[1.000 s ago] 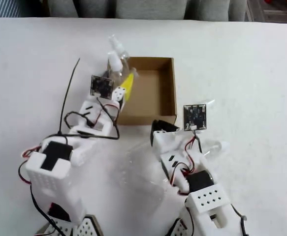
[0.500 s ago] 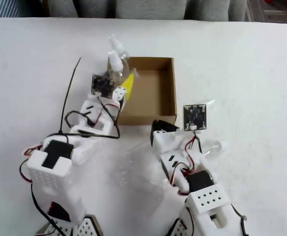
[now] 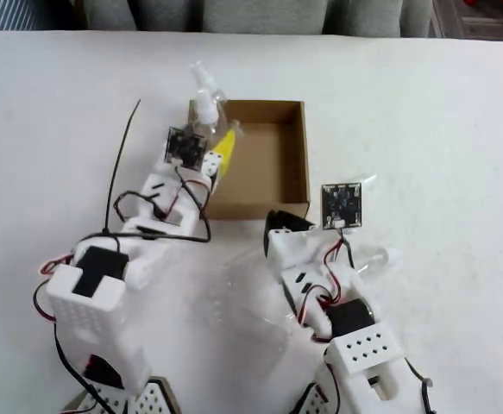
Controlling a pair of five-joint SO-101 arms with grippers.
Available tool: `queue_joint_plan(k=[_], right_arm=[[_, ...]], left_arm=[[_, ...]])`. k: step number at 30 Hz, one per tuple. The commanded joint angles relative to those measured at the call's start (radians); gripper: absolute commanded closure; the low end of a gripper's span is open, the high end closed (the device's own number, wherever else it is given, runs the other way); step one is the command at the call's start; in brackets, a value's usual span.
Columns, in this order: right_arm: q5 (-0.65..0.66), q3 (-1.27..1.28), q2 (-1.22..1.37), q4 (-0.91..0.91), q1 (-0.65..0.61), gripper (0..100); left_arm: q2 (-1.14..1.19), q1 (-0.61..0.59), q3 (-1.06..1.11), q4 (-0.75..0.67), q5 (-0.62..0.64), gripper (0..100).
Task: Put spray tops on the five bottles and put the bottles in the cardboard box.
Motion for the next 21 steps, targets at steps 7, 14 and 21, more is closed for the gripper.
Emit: queue_joint_plan(k=[7, 14, 21], right_arm=[[0.015, -0.011, -0.007, -0.001, 0.005, 98.1], [0.015, -0.011, -0.007, -0.001, 0.005, 98.1], [0.015, -0.011, -0.007, -0.001, 0.005, 98.1]], left_arm=[[-0.013, -0.03, -0.005, 0.011, -0.006, 81], [-0.013, -0.033, -0.003, 0.011, 0.002, 72], [-0.015, -0.039, -0.011, 0.057, 0.046, 57]])
